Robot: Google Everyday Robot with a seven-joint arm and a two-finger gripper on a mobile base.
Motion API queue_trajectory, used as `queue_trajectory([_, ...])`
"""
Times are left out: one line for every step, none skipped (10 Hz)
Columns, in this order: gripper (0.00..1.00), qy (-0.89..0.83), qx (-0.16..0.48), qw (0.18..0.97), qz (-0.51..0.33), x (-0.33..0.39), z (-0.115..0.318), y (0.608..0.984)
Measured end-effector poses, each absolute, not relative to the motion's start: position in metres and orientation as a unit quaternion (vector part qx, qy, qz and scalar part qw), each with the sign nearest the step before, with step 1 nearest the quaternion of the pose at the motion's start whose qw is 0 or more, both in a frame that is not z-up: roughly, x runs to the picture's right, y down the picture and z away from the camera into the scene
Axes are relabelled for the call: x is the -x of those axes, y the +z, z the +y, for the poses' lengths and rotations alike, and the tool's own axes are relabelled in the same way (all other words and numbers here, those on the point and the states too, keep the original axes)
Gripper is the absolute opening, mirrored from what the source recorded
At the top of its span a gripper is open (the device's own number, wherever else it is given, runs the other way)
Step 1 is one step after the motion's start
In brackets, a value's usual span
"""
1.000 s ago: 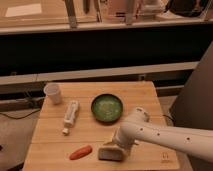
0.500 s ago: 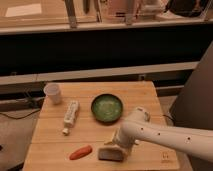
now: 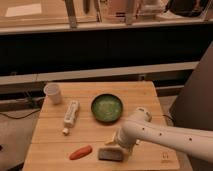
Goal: Place the eraser on the white sponge
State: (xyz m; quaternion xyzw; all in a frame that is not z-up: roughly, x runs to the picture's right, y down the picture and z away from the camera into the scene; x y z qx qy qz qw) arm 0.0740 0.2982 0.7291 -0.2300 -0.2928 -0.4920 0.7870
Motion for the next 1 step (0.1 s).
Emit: queue_trajectory([0.80,-0.478,0.236,0.792,-0.297,-0.0747,0.2991,0.7290])
